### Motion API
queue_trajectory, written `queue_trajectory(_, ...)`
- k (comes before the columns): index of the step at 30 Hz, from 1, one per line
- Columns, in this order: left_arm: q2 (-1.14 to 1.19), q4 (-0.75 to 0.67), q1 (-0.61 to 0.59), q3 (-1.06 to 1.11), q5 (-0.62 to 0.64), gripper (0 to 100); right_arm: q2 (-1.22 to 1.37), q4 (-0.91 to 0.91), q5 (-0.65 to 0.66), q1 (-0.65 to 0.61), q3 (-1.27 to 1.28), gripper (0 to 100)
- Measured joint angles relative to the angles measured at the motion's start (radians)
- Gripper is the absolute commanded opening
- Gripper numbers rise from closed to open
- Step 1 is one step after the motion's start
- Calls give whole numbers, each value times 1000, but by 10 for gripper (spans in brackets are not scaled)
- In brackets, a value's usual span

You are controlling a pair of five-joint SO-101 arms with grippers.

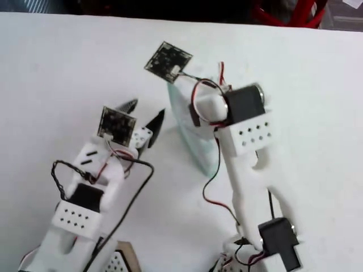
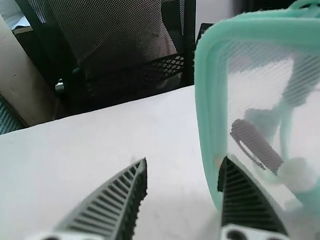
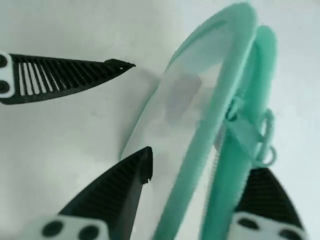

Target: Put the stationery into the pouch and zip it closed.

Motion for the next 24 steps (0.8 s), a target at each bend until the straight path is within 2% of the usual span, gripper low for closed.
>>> queue_trajectory(2, 0, 0, 0, 0, 0, 229, 3, 0, 29, -3, 0, 40)
queue_trajectory(8, 0, 0, 0, 0, 0, 229, -29, 0, 163, -5, 12, 19)
queue_trajectory(13, 0, 0, -17, -3, 2, 233, -186, 8, 358, 0, 95, 19)
queue_trajectory(16, -8, 8, -78, -28, 0, 234, -290, 8, 462, 6, 178, 19)
queue_trajectory(19, -48, 107, -95, -91, -37, 250, -319, 8, 523, 14, 235, 19)
queue_trajectory(21, -84, 233, -69, -149, -147, 250, -319, 8, 552, 32, 242, 19)
queue_trajectory(24, -163, 437, 32, -215, -338, 250, -319, 8, 585, 38, 242, 19)
